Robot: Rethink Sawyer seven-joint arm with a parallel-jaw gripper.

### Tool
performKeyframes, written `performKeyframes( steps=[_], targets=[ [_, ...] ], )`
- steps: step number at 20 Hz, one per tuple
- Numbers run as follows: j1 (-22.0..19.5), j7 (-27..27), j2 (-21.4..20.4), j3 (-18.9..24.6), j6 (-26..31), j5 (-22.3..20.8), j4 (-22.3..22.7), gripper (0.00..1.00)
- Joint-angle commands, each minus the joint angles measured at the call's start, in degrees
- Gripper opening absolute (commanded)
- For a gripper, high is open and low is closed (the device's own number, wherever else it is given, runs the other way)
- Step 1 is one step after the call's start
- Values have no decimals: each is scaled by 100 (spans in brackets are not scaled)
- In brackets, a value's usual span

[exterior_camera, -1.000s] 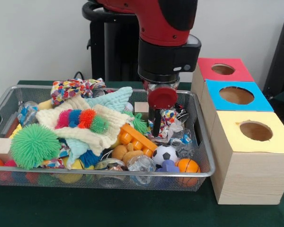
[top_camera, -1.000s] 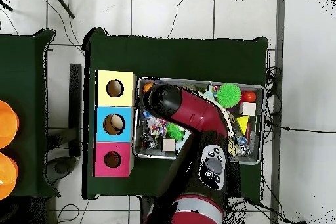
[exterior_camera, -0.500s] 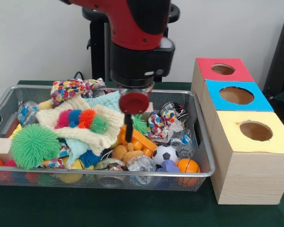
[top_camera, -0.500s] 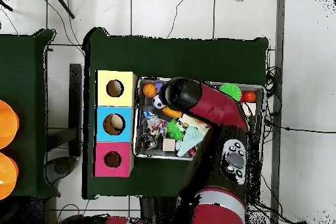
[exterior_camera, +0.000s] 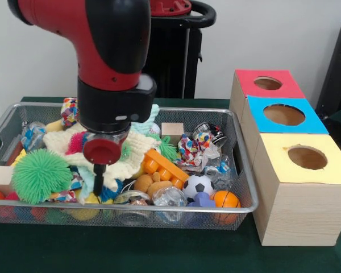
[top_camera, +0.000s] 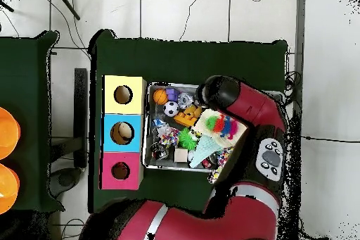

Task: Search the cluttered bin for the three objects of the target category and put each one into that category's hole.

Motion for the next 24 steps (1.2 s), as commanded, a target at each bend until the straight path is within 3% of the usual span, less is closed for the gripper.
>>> performKeyframes(
  steps=[1, 10, 15, 18, 24],
  targets=[
    [24, 676, 628, 73, 528, -49, -600, 100],
    [104, 795, 746, 53, 22, 40, -413, 100],
    [253, 875, 380, -131, 234, 65, -261, 100],
    [406, 894, 163, -388, 549, 18, -392, 100],
    [570, 936, 2, -532, 620, 99, -359, 100]
  ],
)
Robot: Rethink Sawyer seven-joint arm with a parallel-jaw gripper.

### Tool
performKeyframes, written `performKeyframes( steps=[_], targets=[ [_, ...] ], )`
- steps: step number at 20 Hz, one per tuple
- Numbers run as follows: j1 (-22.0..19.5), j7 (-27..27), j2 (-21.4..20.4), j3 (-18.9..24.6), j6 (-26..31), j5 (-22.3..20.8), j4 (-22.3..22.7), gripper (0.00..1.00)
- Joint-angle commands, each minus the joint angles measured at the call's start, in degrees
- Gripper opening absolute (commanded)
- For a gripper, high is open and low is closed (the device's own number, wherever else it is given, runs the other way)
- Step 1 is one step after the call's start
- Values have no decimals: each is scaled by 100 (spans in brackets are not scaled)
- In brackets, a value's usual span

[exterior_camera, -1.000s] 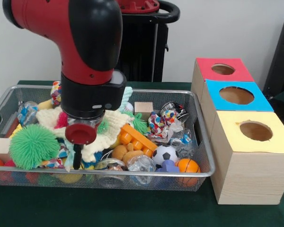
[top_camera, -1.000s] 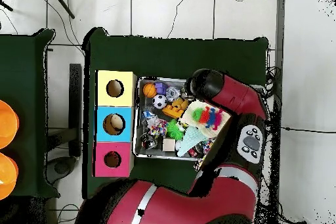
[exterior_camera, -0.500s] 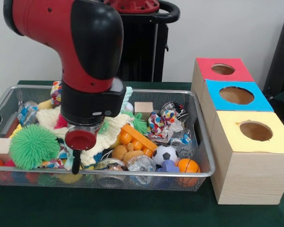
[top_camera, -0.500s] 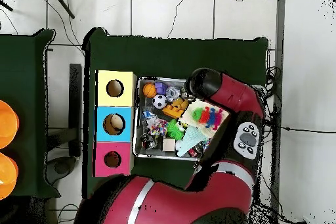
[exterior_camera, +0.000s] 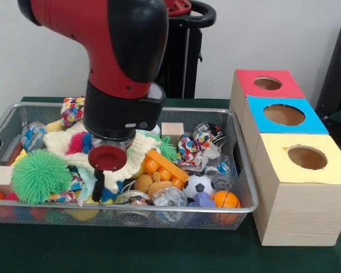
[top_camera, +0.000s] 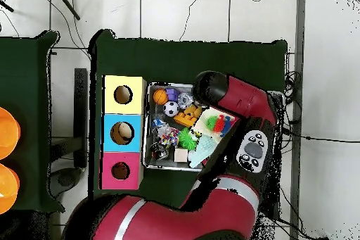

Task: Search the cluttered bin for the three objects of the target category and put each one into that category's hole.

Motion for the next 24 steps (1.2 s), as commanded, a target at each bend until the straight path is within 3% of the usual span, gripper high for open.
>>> performKeyframes(
  steps=[1, 8, 24],
  targets=[
    [159, 942, -274, 48, 533, 132, 99, 100],
    [211, 1059, -197, 313, -212, 311, 619, 100],
    [444, 1285, -191, 299, -518, 625, 1011, 100]
  ],
)
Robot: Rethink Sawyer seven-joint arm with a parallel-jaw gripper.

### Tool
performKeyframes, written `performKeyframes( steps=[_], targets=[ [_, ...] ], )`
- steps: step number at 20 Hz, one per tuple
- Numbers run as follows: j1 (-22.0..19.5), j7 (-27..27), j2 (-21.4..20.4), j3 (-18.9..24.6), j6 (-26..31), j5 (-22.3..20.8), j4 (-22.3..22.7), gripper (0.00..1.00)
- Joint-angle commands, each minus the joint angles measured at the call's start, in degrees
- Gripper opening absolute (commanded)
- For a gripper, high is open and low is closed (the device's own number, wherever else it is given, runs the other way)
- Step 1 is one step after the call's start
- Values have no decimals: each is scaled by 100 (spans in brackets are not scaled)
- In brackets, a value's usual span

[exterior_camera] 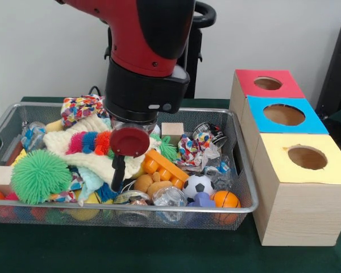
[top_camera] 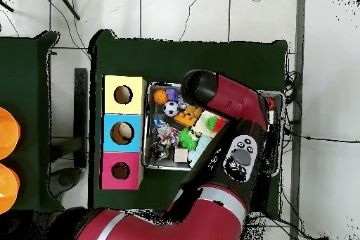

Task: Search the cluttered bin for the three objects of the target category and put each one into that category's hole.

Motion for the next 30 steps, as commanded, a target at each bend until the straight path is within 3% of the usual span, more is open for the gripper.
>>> performKeyframes(
  steps=[1, 17, 30],
  targets=[
    [160, 1319, 84, 389, -413, 338, 763, 100],
    [605, 1583, 126, 325, -853, 940, 1275, 100],
    [518, 1254, 269, 569, -1455, 1304, 1533, 100]
  ],
)
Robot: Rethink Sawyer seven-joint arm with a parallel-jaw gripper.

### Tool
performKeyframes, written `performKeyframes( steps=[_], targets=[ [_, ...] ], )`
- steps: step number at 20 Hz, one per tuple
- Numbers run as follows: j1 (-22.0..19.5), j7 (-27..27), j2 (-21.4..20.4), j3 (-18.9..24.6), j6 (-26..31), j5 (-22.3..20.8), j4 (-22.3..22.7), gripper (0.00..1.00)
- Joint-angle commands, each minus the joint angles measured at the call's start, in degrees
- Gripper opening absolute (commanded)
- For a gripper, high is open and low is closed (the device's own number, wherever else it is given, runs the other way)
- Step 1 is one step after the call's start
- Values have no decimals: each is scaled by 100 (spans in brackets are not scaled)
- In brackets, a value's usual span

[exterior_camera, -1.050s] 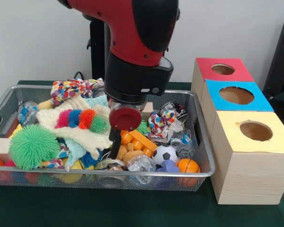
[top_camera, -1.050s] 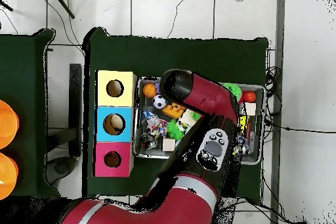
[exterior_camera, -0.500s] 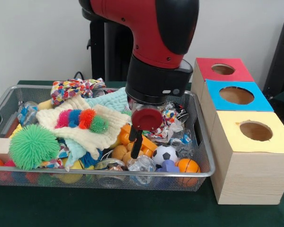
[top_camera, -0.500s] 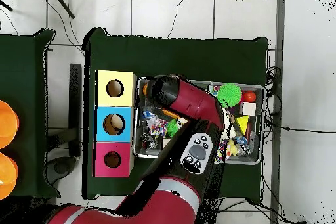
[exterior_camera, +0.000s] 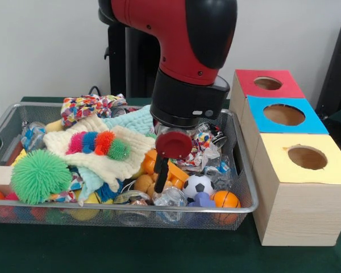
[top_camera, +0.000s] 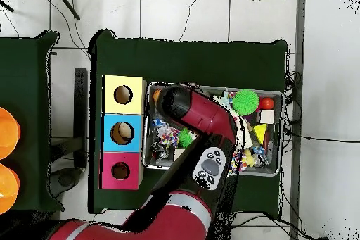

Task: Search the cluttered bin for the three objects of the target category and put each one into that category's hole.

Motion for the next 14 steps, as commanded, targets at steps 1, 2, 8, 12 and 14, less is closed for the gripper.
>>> performKeyframes(
  steps=[1, 2, 8, 12, 14],
  targets=[
    [-137, 1224, 254, 575, -481, 365, 554, 100],
    [-160, 1189, 270, 607, -535, 386, 566, 100],
    [-239, 1086, 270, 681, -680, 424, 672, 100],
    [-281, 1049, 266, 779, -868, 456, 785, 100],
    [-311, 1035, 288, 844, -993, 475, 844, 100]
  ],
)
